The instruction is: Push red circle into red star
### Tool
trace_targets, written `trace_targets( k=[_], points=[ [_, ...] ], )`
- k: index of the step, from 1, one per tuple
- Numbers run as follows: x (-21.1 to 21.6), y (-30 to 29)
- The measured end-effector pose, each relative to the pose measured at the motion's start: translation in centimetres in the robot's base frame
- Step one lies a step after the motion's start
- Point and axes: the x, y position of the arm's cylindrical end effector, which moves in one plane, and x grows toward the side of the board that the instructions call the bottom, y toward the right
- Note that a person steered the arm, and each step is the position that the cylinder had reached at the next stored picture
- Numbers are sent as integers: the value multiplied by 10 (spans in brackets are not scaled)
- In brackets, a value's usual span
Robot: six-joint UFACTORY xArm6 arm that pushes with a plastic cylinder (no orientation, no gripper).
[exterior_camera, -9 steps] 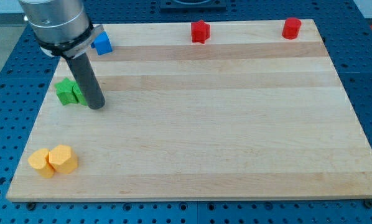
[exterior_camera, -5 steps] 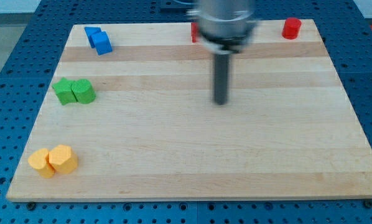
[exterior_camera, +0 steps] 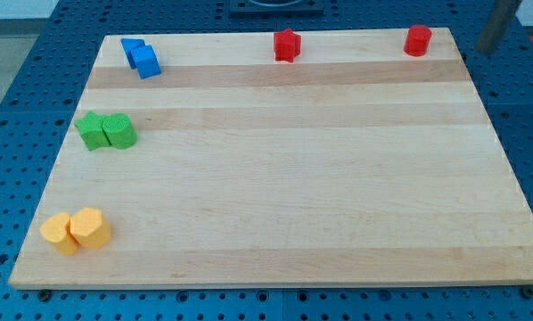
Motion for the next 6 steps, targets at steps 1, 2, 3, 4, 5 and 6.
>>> trace_targets(
  k=[1, 2, 3, 4, 5, 6],
  points=[
    [-14, -36],
    [-14, -103],
    [-14, -168],
    [-14, -187],
    [-1, -142],
    [16, -139]
  ],
)
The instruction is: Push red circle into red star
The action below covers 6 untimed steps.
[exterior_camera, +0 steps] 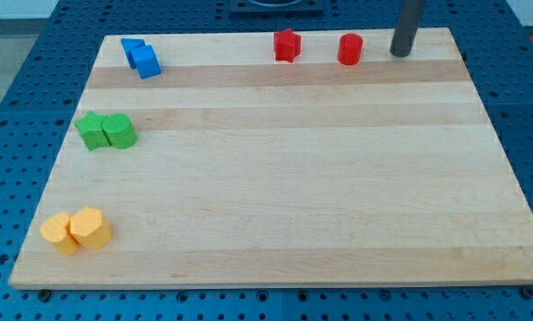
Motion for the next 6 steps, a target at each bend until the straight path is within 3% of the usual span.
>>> trace_targets(
  k=[3, 6],
  points=[
    [-14, -105],
    [-11, -127]
  ],
)
